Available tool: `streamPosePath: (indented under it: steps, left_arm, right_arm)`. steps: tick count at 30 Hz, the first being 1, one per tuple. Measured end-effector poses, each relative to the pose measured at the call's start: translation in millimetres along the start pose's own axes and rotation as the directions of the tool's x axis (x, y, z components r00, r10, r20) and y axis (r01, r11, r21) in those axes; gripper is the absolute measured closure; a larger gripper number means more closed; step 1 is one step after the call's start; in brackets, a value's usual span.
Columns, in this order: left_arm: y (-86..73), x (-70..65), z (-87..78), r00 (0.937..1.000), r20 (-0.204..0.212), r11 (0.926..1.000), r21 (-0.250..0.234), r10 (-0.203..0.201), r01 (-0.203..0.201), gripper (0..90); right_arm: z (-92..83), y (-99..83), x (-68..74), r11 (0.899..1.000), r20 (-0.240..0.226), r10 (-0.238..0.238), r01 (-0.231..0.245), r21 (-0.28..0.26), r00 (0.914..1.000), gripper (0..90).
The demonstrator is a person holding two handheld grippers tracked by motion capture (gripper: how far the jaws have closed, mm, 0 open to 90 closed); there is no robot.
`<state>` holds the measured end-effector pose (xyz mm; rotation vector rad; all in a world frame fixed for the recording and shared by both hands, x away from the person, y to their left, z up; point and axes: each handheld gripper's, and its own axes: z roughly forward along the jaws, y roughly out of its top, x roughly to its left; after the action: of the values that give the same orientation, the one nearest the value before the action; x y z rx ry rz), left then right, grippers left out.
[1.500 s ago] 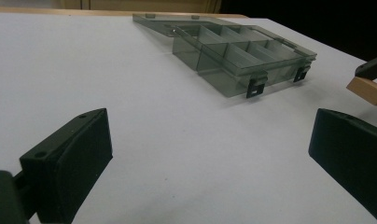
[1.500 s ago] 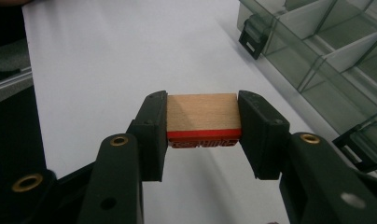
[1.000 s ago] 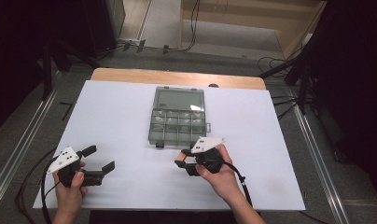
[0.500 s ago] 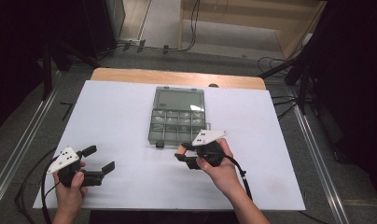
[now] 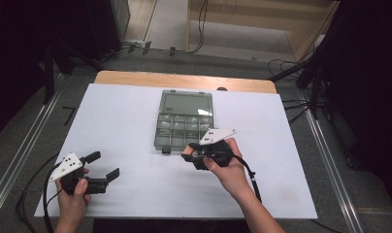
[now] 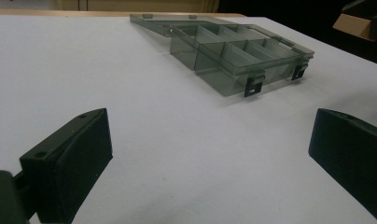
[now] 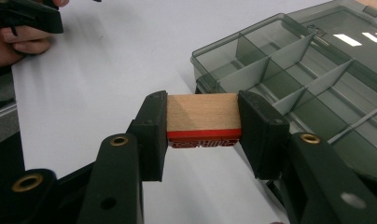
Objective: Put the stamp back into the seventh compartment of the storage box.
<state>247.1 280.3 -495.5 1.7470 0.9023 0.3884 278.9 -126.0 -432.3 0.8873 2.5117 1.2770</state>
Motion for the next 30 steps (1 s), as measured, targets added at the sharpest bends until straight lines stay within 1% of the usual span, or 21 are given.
streamPosePath:
  steps: [3,8,12,16,24,28,30]
  left_arm:
    - [0.0,-0.1,-0.1,1.0000,0.000,1.0000,-0.001,0.002,-0.002,0.0]
    - [-0.1,-0.6,0.4,1.0000,-0.002,1.0000,-0.001,0.005,-0.005,0.0]
    - [-0.4,-1.5,0.8,1.0000,-0.001,1.0000,-0.001,0.009,-0.009,0.0]
    - [-0.4,-1.0,0.4,1.0000,-0.001,1.0000,-0.003,0.006,-0.006,0.0]
    - [-0.4,-0.9,0.4,1.0000,0.000,1.0000,-0.002,0.009,-0.009,0.0]
    - [-0.4,-1.2,0.7,1.0000,-0.001,1.0000,-0.002,0.008,-0.008,0.0]
    - [-0.4,-1.3,0.8,1.0000,0.000,1.0000,-0.003,0.008,-0.008,0.0]
  right_arm:
    - [-0.5,1.7,-3.1,1.000,0.003,0.003,-0.002,-0.003,1.0000,53.3]
    - [-0.2,3.0,-8.1,1.000,0.000,0.021,-0.021,-0.008,0.9998,53.3]
    - [0.5,4.1,-11.6,0.999,0.006,0.031,-0.031,-0.011,0.9995,53.3]
    - [0.7,5.4,-14.1,0.999,0.006,0.045,-0.045,-0.018,0.9989,53.3]
    - [-0.8,10.9,-21.9,0.999,0.021,0.047,-0.046,-0.024,0.9987,53.3]
    - [-1.7,12.1,-27.0,0.998,0.030,0.061,-0.060,-0.029,0.9977,53.3]
    - [-1.6,11.9,-29.2,0.997,0.025,0.075,-0.074,-0.032,0.9969,53.3]
